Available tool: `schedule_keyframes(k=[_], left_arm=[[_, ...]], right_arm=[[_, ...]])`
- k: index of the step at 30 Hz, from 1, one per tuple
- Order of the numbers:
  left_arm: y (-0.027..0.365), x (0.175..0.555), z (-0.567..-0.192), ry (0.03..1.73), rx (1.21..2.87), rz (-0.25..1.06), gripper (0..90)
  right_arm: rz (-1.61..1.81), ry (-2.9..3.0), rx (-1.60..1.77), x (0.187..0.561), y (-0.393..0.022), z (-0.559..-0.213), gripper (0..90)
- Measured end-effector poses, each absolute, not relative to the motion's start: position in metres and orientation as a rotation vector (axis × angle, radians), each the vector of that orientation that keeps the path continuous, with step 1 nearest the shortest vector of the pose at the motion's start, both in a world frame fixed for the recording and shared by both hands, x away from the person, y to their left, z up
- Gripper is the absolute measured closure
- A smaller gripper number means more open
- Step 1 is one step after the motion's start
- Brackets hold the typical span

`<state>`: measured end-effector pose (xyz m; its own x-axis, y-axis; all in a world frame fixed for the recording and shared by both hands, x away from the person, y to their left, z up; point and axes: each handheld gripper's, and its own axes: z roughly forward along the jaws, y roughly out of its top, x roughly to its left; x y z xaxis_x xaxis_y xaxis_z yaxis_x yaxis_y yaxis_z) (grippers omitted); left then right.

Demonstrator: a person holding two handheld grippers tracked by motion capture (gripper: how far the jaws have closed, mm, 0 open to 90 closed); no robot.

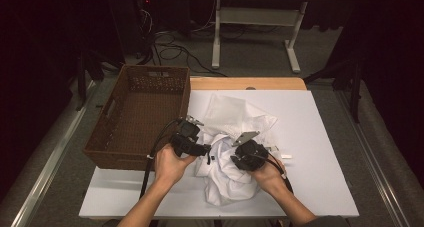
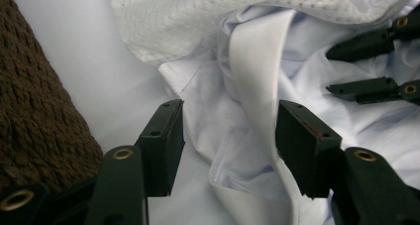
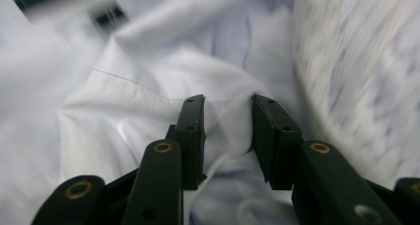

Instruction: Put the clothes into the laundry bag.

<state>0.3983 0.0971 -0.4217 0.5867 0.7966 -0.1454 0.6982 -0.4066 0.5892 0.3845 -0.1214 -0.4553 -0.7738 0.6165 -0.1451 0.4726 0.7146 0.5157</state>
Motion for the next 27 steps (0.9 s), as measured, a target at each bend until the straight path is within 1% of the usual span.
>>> schedule_keyframes(k=[3, 6, 8, 11, 18, 23, 25, 27], left_arm=[[0.096, 0.402, -0.423, 1.194, 2.207, 0.209, 43.3], [0.096, 0.404, -0.42, 1.196, 2.195, 0.207, 42.1], [0.097, 0.406, -0.416, 1.202, 2.174, 0.205, 42.1], [0.097, 0.412, -0.414, 1.222, 2.181, 0.238, 42.9], [0.077, 0.426, -0.426, 1.27, 2.263, 0.278, 42.8], [0.057, 0.439, -0.436, 1.322, 2.307, 0.314, 40.3], [0.054, 0.446, -0.439, 1.344, 2.303, 0.302, 39.7], [0.051, 0.455, -0.444, 1.388, 2.285, 0.259, 39.2]], right_arm=[[0.589, 2.619, 0.835, 0.381, -0.13, -0.468, 72.3], [0.587, 2.622, 0.818, 0.378, -0.144, -0.476, 75.9], [0.589, 2.626, 0.826, 0.378, -0.148, -0.476, 76.7], [0.604, 2.636, 0.866, 0.381, -0.163, -0.478, 78.3], [0.595, 2.642, 0.878, 0.384, -0.169, -0.478, 78.9], [0.574, 2.642, 0.88, 0.386, -0.174, -0.478, 79.5], [0.562, 2.642, 0.884, 0.387, -0.175, -0.477, 79.5], [0.556, 2.634, 0.895, 0.387, -0.179, -0.477, 79.6]])
